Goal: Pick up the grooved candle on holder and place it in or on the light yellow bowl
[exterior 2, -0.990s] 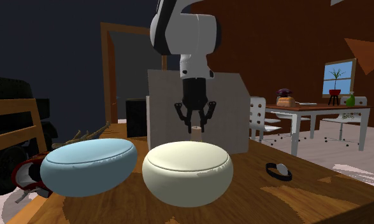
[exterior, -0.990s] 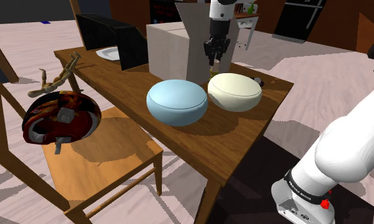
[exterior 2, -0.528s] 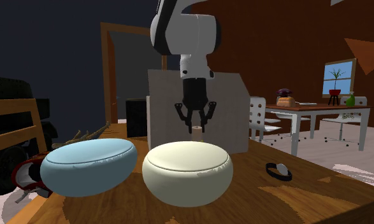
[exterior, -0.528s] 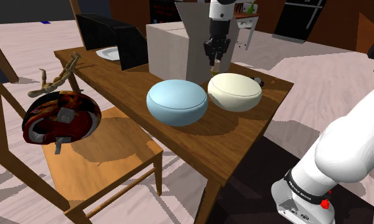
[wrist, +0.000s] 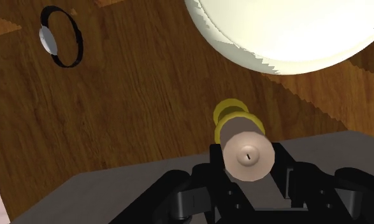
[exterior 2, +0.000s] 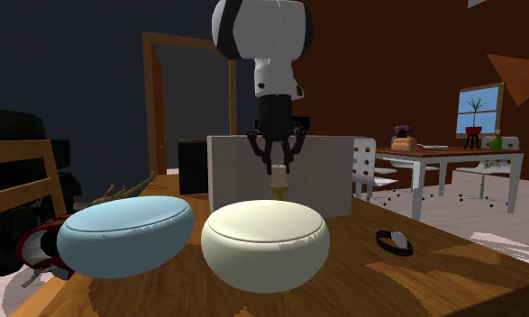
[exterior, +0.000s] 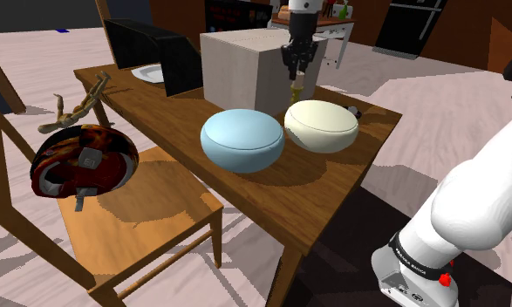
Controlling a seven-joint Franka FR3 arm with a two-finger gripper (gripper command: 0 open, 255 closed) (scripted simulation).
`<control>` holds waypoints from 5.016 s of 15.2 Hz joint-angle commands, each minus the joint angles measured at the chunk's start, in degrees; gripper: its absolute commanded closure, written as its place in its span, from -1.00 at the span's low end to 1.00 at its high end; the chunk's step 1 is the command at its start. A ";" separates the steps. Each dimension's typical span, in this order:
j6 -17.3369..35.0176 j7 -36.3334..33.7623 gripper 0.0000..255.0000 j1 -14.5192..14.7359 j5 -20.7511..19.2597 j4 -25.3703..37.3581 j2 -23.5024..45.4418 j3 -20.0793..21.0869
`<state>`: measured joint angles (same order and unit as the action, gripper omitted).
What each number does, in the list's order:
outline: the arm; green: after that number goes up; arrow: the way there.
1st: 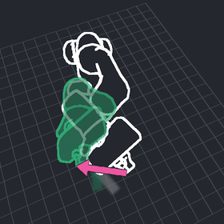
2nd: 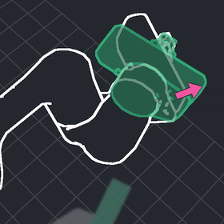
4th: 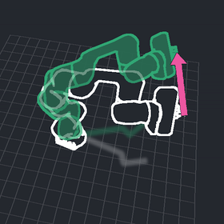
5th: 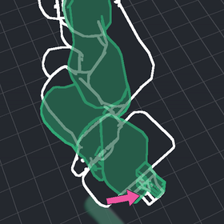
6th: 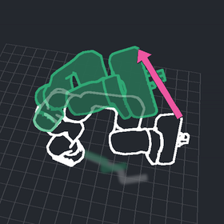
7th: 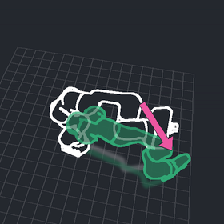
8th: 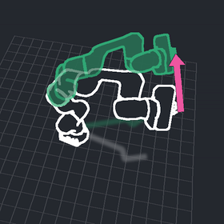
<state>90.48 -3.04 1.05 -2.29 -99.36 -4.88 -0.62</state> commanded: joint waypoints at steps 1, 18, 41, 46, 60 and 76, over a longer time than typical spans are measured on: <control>-1.81 0.06 1.00 0.00 0.01 2.29 0.51 0.01; -16.52 0.60 1.00 0.02 -0.02 22.25 5.75 0.04; -22.54 -6.55 1.00 3.07 1.82 4.78 -17.54 4.06; -18.52 -6.56 1.00 3.12 1.94 -1.54 -19.83 4.00; -9.49 -6.63 1.00 3.27 2.14 -14.62 -23.89 3.95; -16.56 -6.78 -1.00 3.24 2.01 -3.86 -20.18 4.09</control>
<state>74.93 -9.63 4.26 -0.30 -105.10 -26.02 3.31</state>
